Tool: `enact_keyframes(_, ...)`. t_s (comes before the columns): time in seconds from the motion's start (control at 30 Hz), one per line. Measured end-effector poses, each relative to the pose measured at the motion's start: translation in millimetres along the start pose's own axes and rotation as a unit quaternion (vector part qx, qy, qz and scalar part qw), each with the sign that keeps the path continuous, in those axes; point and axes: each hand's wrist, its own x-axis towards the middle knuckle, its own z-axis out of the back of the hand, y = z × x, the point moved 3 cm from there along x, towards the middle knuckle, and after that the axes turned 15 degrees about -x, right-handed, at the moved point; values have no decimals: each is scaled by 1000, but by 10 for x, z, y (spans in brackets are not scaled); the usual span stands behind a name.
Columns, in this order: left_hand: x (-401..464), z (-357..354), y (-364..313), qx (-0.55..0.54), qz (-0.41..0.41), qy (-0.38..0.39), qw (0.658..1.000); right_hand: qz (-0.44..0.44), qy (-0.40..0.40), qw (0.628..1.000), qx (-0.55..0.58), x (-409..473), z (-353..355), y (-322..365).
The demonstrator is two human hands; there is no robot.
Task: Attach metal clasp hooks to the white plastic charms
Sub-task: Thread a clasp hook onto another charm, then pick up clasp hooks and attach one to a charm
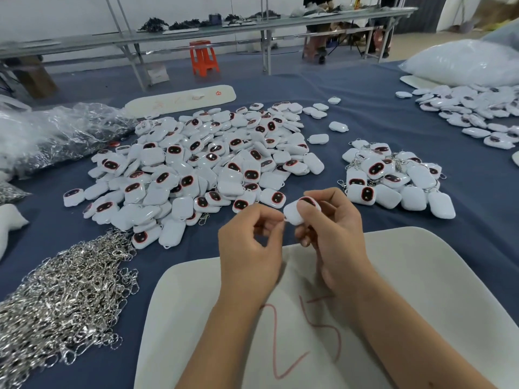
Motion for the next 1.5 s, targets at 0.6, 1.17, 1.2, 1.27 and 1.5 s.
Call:
enact_keyframes(0.6, -14, -104, 129, -385, 253, -81, 884, 23, -17, 999, -45, 41, 8, 0)
enact_keyframes(1.17, -34, -34, 53, -32, 28, 40, 998, -31, -12, 999, -5, 49, 57, -17)
enact_keyframes(1.2, -39, -39, 53, -38, 31, 31, 998, -35, -19, 999, 6, 59, 63, -22)
enact_keyframes(1.27, -56, -55, 58, -65, 47, 8, 997, -39, -43, 998, 28, 93, 84, -30)
enact_keyframes(1.5, -79, -84, 65, -52, 67, 1, 996, 1, -192, 981, 5, 181, 332, 24)
